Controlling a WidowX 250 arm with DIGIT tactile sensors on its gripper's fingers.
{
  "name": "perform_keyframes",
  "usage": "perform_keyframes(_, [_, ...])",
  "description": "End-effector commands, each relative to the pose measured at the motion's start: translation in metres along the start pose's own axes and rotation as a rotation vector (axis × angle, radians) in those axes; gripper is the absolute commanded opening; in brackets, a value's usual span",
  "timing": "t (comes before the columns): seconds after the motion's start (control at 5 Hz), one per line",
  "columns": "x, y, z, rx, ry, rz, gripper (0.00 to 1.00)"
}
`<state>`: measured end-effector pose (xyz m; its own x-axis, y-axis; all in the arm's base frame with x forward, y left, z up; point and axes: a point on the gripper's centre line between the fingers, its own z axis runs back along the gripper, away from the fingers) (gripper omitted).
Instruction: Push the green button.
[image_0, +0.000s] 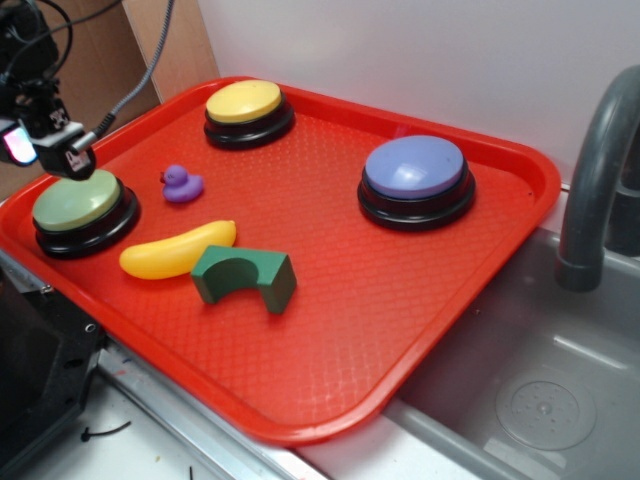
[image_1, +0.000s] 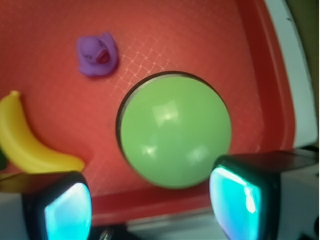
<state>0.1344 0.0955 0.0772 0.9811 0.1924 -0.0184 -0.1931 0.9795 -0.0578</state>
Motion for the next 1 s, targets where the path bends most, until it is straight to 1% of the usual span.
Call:
perform_keyframes(0.0, [0.013, 0.002, -0.034, 0.033, 0.037, 0.007, 1.00])
perform_keyframes(0.2, [0.012, 0.003, -0.041, 0.038, 0.089, 0.013, 1.00])
perform_keyframes(0.4, [0.009, -0.004, 0.001, 0.067, 0.029, 0.019, 1.00])
perform_keyframes(0.6, [0.005, -0.009, 0.035, 0.076, -0.015, 0.054, 1.00])
perform_keyframes(0.8, [0.002, -0.008, 0.052, 0.083, -0.057, 0.108, 1.00])
